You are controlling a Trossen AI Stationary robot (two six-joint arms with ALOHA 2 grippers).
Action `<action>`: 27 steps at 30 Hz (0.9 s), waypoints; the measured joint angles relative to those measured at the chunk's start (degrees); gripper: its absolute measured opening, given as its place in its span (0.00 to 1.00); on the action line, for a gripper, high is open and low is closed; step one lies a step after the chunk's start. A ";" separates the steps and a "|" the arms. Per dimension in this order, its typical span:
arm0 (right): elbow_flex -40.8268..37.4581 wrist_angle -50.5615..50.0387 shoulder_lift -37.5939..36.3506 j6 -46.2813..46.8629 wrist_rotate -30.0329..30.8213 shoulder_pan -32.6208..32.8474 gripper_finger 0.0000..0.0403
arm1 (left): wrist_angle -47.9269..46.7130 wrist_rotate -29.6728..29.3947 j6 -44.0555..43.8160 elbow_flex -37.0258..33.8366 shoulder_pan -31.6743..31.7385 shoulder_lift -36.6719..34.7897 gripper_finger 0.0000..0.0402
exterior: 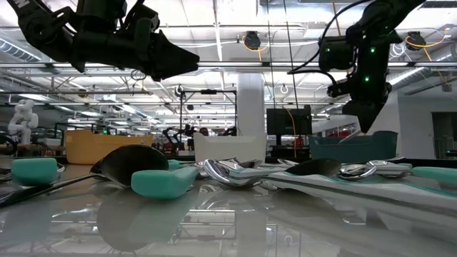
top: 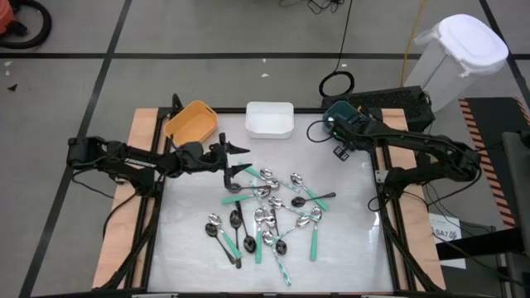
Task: Sort silverware by color (type)
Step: Put the blue patterned spoon into the blue bin
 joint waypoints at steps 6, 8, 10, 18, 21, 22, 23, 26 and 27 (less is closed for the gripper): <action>0.00 1.55 0.69 -1.24 1.49 -0.02 0.16 | 0.02 0.00 0.00 0.02 0.00 0.00 0.58; 0.00 1.52 0.69 -1.01 1.79 -0.02 0.17 | 0.02 0.00 -0.01 0.02 0.00 0.00 0.58; 0.00 1.44 0.69 -0.95 1.92 -0.02 0.19 | 0.02 0.00 -0.09 0.02 0.02 0.00 0.58; 0.00 0.68 0.67 2.07 6.51 0.03 0.30 | 0.03 0.00 -0.20 0.02 0.02 0.00 0.58; 0.00 1.64 0.19 3.21 5.99 0.66 0.34 | 0.02 0.00 -0.21 0.02 0.00 0.00 0.58; 0.00 2.20 -0.19 3.44 5.38 1.18 0.35 | 0.02 0.00 -0.22 0.02 0.01 -0.01 0.58; 0.00 2.92 -0.66 3.48 4.28 1.75 0.36 | 0.02 0.00 -0.22 0.02 0.01 0.00 0.58; 0.00 5.89 -2.66 3.41 -0.03 4.25 0.37 | -0.04 0.00 -0.24 0.02 0.00 0.00 0.58; 0.00 7.05 -3.41 3.31 -1.66 5.22 0.37 | -0.18 0.00 -0.24 0.02 0.01 0.00 0.58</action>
